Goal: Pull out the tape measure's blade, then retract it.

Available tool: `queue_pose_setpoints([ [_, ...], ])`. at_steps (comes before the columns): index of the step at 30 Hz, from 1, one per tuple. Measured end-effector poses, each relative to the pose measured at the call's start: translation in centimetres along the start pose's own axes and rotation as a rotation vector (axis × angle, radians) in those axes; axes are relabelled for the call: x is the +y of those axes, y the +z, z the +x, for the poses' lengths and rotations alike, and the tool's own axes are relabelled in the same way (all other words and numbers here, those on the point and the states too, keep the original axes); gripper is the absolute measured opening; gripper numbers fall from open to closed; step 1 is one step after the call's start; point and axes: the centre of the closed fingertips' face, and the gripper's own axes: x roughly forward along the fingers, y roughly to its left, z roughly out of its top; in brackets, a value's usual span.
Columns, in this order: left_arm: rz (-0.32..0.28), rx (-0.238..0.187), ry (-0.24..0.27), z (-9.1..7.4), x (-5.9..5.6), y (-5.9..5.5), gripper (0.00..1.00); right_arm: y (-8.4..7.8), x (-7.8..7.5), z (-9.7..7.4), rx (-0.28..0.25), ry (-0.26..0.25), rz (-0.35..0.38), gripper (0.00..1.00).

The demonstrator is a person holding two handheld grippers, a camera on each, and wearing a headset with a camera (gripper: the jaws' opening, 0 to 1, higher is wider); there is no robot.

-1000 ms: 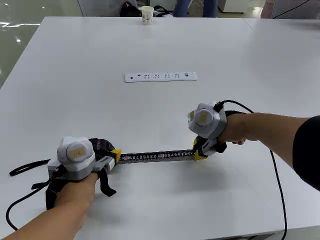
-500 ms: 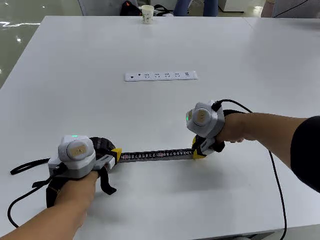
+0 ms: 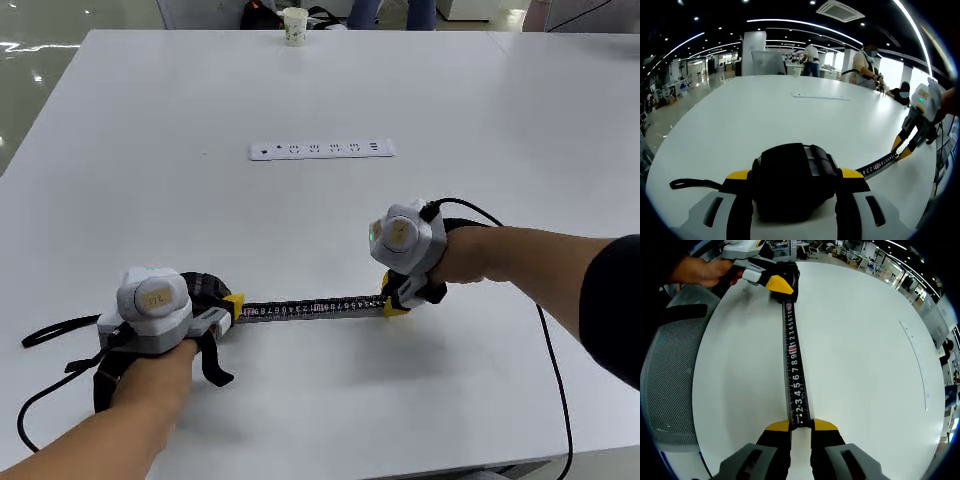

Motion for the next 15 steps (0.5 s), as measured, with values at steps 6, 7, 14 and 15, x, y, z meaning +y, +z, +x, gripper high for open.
queue_pose_setpoints([
  [6, 0.0, 0.0, 0.0, 0.06, 0.02, 0.0, 0.62, 0.2, 0.06, 0.05, -0.007, -0.003, 0.003, 0.11],
  [7, 0.0, 0.001, 0.0, 0.07, 0.02, 0.0, 0.62, 0.26, 0.07, 0.06, -0.006, -0.004, 0.004, 0.11],
  [14, 0.0, 0.002, -0.001, 0.19, 0.03, -0.03, 0.62, 0.41, 0.05, 0.16, 0.0, -0.003, 0.018, 0.11],
  [15, 0.0, 0.002, -0.001, 0.21, 0.05, -0.04, 0.62, 0.44, 0.06, 0.16, -0.001, -0.003, 0.019, 0.11],
])
